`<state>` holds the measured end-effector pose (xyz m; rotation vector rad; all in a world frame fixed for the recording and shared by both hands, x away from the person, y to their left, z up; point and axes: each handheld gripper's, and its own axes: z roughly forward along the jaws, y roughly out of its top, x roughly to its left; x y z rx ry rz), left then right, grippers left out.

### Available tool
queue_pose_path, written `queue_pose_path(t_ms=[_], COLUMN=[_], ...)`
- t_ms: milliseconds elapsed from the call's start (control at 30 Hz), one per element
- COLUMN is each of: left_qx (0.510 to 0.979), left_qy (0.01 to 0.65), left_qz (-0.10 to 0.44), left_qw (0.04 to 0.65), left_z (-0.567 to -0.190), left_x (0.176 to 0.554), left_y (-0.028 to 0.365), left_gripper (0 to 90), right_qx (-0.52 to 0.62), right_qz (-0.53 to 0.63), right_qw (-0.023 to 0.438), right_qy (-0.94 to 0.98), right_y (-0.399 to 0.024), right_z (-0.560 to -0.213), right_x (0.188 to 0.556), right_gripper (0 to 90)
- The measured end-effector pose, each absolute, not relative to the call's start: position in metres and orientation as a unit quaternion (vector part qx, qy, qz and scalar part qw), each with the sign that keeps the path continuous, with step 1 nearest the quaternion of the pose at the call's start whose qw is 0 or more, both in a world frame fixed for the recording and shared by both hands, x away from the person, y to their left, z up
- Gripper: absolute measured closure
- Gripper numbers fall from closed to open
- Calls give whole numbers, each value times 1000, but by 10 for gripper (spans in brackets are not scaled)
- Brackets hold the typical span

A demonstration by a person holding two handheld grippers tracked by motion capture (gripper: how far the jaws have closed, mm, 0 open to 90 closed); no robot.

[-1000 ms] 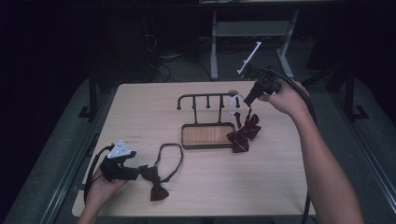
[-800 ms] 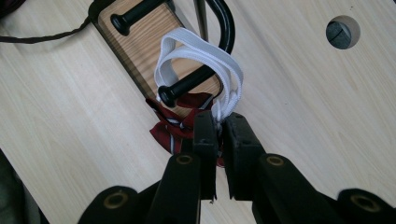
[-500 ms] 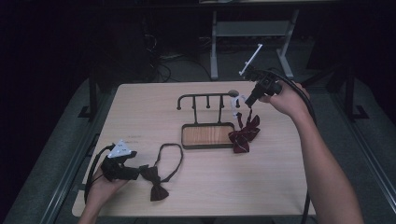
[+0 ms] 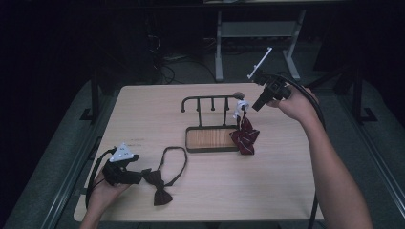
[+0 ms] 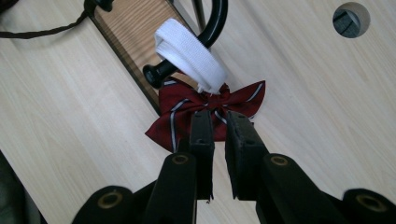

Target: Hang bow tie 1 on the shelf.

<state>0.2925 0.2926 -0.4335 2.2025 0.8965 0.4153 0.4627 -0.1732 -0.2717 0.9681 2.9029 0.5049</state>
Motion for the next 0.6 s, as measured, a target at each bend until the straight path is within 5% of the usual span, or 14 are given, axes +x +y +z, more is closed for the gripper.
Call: queue_pose_path(t_ms=[600], left_qx=[856], left_qy=[347], left_qz=[154], left_qw=[351], left_z=[-436], left_x=[295], left_y=[294], left_gripper=[264], right_qx=[286], right_qz=[191], right_qw=[-2], right_qy=[939], right_y=[-185], right_z=[-282], right_x=[445], right_gripper=[696])
